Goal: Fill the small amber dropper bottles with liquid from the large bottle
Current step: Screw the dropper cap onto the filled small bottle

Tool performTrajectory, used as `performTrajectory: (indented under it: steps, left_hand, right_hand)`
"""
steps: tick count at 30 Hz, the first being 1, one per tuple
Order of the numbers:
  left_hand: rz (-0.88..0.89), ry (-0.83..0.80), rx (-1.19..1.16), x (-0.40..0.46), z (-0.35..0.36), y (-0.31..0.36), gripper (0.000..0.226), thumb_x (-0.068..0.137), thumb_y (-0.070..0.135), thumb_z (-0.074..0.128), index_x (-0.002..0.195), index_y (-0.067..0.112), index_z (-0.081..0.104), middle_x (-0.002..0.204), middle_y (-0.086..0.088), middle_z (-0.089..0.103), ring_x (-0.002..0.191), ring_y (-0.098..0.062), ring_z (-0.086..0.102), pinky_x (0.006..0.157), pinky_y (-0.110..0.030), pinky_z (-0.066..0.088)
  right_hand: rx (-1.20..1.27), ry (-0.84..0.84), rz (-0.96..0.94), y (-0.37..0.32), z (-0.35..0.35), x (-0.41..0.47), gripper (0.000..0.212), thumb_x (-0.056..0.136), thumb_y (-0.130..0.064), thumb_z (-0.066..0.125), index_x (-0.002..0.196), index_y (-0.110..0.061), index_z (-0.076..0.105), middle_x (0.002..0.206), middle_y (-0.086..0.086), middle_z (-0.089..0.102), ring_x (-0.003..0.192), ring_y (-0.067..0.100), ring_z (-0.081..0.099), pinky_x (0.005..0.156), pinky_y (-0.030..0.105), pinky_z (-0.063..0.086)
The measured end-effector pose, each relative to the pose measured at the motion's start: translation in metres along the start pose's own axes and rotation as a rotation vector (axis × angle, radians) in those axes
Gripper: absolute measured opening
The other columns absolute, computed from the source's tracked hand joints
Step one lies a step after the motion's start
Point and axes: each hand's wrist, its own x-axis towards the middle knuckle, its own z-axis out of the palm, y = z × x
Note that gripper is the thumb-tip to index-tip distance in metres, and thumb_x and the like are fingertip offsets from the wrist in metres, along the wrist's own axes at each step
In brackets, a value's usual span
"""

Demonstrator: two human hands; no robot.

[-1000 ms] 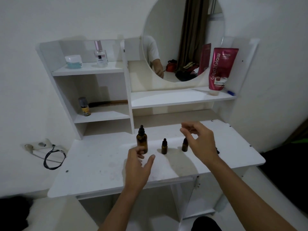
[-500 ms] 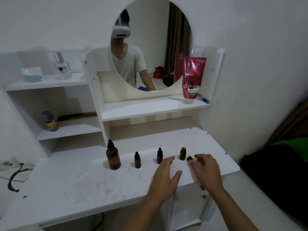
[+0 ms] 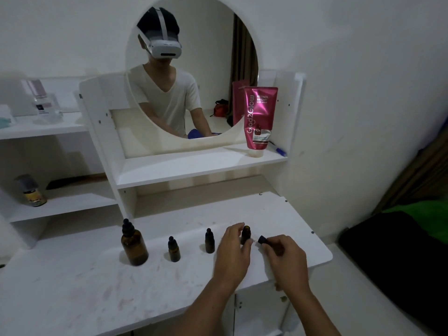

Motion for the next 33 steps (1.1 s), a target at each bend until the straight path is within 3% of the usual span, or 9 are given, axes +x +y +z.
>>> performTrajectory:
  steps: [3, 6, 13, 18, 24, 29, 33]
  left_hand:
    - [0.021, 0.019, -0.005, 0.002, 0.0, -0.004, 0.02, 0.1, 0.023, 0.064, 0.12, 0.027, 0.06, 0.111, 0.017, 0.063, 0.105, -0.001, 0.06, 0.096, -0.028, 0.051]
    - [0.017, 0.024, -0.015, 0.003, -0.001, -0.004, 0.019, 0.1, 0.024, 0.065, 0.118, 0.028, 0.061, 0.108, 0.019, 0.064, 0.104, 0.001, 0.06, 0.096, -0.024, 0.051]
    - [0.025, 0.01, -0.022, 0.002, -0.003, -0.004, 0.02, 0.101, 0.026, 0.064, 0.12, 0.028, 0.06, 0.11, 0.018, 0.064, 0.105, 0.0, 0.06, 0.095, -0.022, 0.051]
    - [0.04, 0.009, -0.019, 0.002, -0.002, -0.006, 0.02, 0.101, 0.022, 0.063, 0.119, 0.029, 0.059, 0.109, 0.019, 0.063, 0.105, 0.0, 0.06, 0.096, -0.025, 0.051]
    - [0.046, 0.001, -0.03, 0.004, 0.0, -0.008, 0.021, 0.102, 0.021, 0.058, 0.119, 0.032, 0.06, 0.109, 0.02, 0.064, 0.105, 0.001, 0.061, 0.095, -0.026, 0.052]
    - [0.046, 0.008, -0.041, 0.005, -0.001, -0.009, 0.017, 0.102, 0.018, 0.059, 0.114, 0.03, 0.062, 0.104, 0.017, 0.067, 0.099, -0.001, 0.063, 0.093, -0.029, 0.053]
    - [0.054, 0.012, -0.069, 0.005, 0.001, -0.012, 0.018, 0.102, 0.019, 0.061, 0.116, 0.031, 0.062, 0.11, 0.019, 0.067, 0.106, 0.001, 0.063, 0.097, -0.026, 0.053]
  right_hand:
    - [0.163, 0.03, 0.067, -0.003, -0.007, 0.0, 0.011, 0.091, -0.014, 0.077, 0.098, -0.022, 0.076, 0.093, -0.017, 0.076, 0.092, -0.01, 0.067, 0.087, 0.02, 0.056]
    - [0.255, 0.069, 0.078, -0.008, -0.012, 0.004, 0.015, 0.095, -0.011, 0.072, 0.107, -0.02, 0.076, 0.098, -0.017, 0.077, 0.098, -0.007, 0.069, 0.094, 0.024, 0.055]
    - [0.344, 0.091, -0.113, -0.043, -0.017, 0.013, 0.02, 0.099, -0.006, 0.065, 0.111, -0.019, 0.075, 0.102, -0.01, 0.079, 0.103, 0.0, 0.072, 0.09, 0.009, 0.052]
    - [0.162, 0.038, -0.304, -0.051, -0.016, 0.024, 0.022, 0.098, -0.003, 0.067, 0.113, -0.017, 0.075, 0.101, -0.015, 0.076, 0.1, 0.002, 0.072, 0.087, 0.012, 0.053]
    - [-0.113, -0.126, -0.531, -0.054, -0.013, 0.043, 0.025, 0.096, -0.003, 0.068, 0.115, -0.017, 0.075, 0.104, -0.009, 0.075, 0.096, 0.004, 0.071, 0.089, 0.025, 0.058]
    - [-0.222, -0.311, -0.471, -0.058, 0.0, 0.051, 0.03, 0.097, -0.004, 0.064, 0.119, -0.021, 0.075, 0.113, -0.009, 0.076, 0.102, 0.007, 0.07, 0.095, 0.029, 0.057]
    - [-0.266, -0.243, -0.381, -0.061, -0.001, 0.05, 0.027, 0.095, -0.028, 0.074, 0.121, -0.024, 0.072, 0.098, -0.009, 0.076, 0.082, 0.001, 0.065, 0.085, 0.022, 0.057]
